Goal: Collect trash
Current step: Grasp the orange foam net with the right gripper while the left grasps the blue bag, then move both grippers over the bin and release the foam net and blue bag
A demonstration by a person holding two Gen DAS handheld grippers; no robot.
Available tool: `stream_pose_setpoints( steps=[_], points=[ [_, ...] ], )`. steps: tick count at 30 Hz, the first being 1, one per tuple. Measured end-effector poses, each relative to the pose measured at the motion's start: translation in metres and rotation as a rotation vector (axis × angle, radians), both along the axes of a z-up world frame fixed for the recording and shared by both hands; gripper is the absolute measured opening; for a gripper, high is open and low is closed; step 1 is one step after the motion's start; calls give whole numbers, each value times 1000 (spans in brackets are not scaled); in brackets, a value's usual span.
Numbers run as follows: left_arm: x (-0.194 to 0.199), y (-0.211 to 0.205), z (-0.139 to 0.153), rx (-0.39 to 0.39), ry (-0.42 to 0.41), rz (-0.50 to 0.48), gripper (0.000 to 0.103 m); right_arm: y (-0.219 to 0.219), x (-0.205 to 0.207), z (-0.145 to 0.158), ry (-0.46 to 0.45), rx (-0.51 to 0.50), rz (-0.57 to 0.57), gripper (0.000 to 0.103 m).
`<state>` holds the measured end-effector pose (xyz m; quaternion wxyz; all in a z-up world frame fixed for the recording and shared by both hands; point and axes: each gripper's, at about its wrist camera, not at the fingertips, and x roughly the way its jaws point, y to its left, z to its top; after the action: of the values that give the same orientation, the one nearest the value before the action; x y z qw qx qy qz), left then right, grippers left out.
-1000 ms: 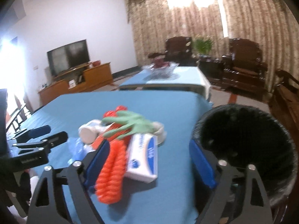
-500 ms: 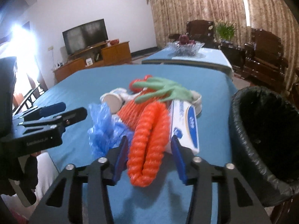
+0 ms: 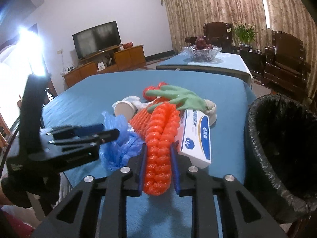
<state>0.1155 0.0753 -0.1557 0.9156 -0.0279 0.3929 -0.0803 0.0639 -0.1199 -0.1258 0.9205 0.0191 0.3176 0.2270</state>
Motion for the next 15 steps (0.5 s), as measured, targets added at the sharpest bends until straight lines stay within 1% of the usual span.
stream_pose_setpoints(
  steps=[2, 4, 7, 15],
  points=[
    [-1, -3, -1, 1, 2, -10, 9, 0, -1, 3, -7, 0, 1, 22],
    [-4, -5, 1, 8, -9, -12, 3, -2, 1, 6, -12, 7, 2, 22],
    [-9, -4, 11, 14, -36, -3, 2, -5, 0, 13, -25, 19, 2, 22],
    [-22, 0, 60, 7, -144, 4, 1, -16, -3, 44, -99, 40, -8, 22]
  ],
)
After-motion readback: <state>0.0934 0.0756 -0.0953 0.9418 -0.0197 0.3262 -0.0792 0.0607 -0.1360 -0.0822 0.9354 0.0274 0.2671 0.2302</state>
